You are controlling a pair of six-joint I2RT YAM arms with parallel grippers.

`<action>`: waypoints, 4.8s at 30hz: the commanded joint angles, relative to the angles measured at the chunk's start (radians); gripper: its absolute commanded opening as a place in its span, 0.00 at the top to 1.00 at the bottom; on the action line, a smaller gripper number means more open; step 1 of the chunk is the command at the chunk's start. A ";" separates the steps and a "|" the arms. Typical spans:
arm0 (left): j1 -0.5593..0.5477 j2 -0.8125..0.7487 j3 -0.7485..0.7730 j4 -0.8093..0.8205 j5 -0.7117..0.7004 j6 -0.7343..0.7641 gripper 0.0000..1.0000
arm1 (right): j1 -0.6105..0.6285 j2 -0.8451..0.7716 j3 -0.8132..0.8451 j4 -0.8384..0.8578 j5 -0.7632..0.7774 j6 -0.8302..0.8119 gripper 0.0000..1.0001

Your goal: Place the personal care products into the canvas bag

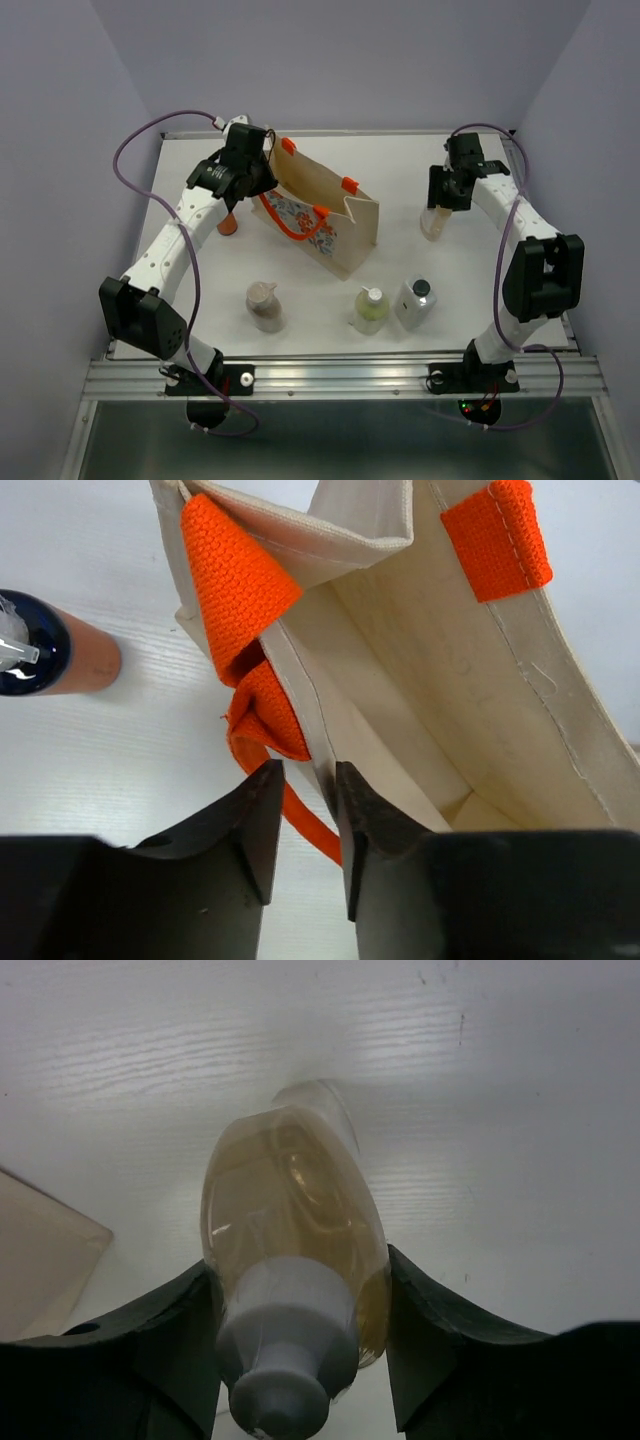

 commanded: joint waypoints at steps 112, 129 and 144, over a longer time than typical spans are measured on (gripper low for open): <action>0.005 -0.251 -0.182 0.077 -0.108 -0.176 1.00 | 0.759 -0.010 0.111 0.261 0.231 -0.077 0.99; 0.050 -0.183 -0.112 0.144 -0.114 -0.101 1.00 | 0.658 0.010 0.092 0.265 0.317 -0.283 0.99; 0.064 -0.165 -0.107 0.167 -0.065 -0.093 1.00 | 0.569 0.063 0.020 0.261 0.283 -0.278 0.95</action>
